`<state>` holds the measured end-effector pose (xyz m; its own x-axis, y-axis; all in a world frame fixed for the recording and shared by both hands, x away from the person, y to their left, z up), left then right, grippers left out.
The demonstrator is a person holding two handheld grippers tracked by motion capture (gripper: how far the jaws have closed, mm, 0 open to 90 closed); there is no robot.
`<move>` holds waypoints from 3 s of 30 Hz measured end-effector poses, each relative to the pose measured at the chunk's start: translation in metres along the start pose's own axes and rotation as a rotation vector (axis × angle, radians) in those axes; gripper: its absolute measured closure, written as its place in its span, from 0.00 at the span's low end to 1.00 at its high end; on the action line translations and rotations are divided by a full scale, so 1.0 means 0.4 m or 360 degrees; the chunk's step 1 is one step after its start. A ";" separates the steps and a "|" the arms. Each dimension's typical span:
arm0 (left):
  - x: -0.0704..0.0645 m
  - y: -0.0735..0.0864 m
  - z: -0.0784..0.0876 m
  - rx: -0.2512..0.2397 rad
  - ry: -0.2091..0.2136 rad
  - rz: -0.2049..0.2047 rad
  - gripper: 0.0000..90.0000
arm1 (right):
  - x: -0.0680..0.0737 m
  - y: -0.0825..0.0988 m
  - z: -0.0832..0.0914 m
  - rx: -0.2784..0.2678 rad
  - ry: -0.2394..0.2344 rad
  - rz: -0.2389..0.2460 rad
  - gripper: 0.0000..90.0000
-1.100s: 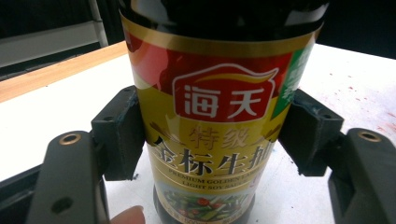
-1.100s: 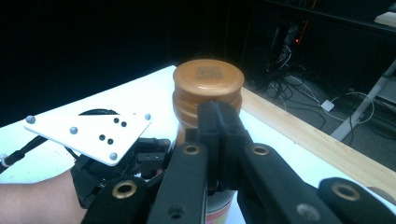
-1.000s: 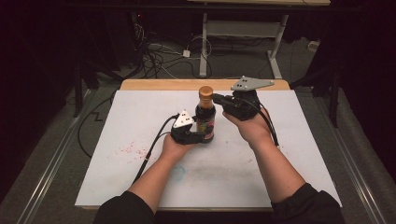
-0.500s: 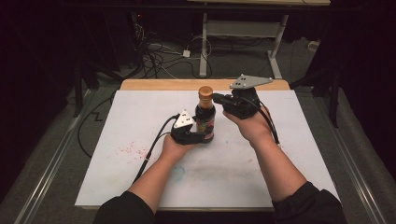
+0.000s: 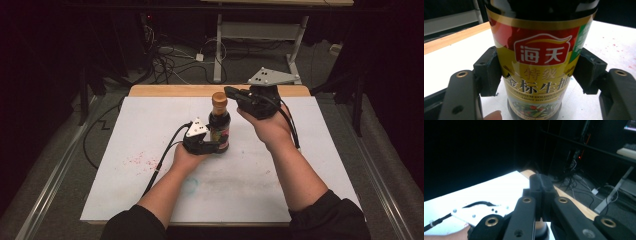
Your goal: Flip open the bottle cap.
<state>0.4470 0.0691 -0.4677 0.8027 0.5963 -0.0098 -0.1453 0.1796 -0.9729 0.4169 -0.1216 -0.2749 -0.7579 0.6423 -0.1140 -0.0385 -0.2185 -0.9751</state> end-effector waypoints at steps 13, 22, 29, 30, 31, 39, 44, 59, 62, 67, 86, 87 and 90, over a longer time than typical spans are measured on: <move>0.000 0.001 -0.001 -0.0004 -0.0001 0.0002 0.33 | -0.004 0.052 -0.020 0.0296 -0.0045 -0.0001 1.00; -0.002 0.001 0.000 -0.0003 -0.0006 -0.0017 0.33 | -0.016 0.056 -0.026 0.0344 -0.0050 0.0000 1.00; -0.001 0.001 0.000 0.0000 -0.0006 -0.0018 0.34 | -0.015 0.044 -0.032 0.0380 -0.0050 0.0017 1.00; -0.009 0.001 -0.002 0.0033 -0.0041 -0.0091 0.34 | -0.014 0.042 -0.035 0.0387 -0.0049 0.0022 1.00; -0.009 0.001 -0.002 0.0033 -0.0041 -0.0091 0.34 | -0.014 0.041 -0.036 0.0385 -0.0049 0.0027 1.00; -0.005 0.002 -0.002 0.0028 -0.0037 -0.0076 0.34 | -0.011 0.039 -0.040 0.0390 -0.0047 0.0020 1.00; -0.012 0.002 -0.004 0.0037 -0.0053 -0.0106 0.34 | -0.020 0.036 -0.034 0.0413 -0.0024 0.0036 1.00; -0.007 -0.009 -0.010 0.0077 -0.0034 -0.0066 0.34 | -0.011 -0.042 0.008 0.0203 -0.0025 0.0030 1.00; -0.010 -0.007 -0.010 0.0071 -0.0038 -0.0081 0.33 | -0.017 -0.032 0.015 0.0216 -0.0010 0.0021 1.00; -0.008 -0.006 -0.009 0.0067 -0.0031 -0.0088 0.33 | -0.025 0.008 0.003 0.0290 0.0000 0.0014 1.00; -0.010 -0.003 -0.008 0.0051 -0.0032 -0.0100 0.33 | -0.017 0.044 -0.022 0.0445 -0.0032 0.0052 1.00; -0.010 -0.003 -0.008 0.0051 -0.0032 -0.0100 0.33 | -0.016 0.044 -0.022 0.0453 -0.0027 0.0047 1.00; -0.010 -0.002 -0.008 0.0047 -0.0032 -0.0100 0.33 | -0.016 0.043 -0.024 0.0459 -0.0032 0.0058 1.00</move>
<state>0.4459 0.0640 -0.4675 0.7990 0.5987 0.0562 -0.1122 0.2403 -0.9642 0.4274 -0.1226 -0.2926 -0.7749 0.6161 -0.1411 -0.1927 -0.4429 -0.8756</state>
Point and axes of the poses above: each handheld gripper's, and its own axes: z roughly backward along the jaws, y roughly out of its underside, x roughly to its left, the point moved 1 cm from there along -z, roughly forward along the jaws, and after that the axes turned 7 degrees about -x, right-handed, at the moved point
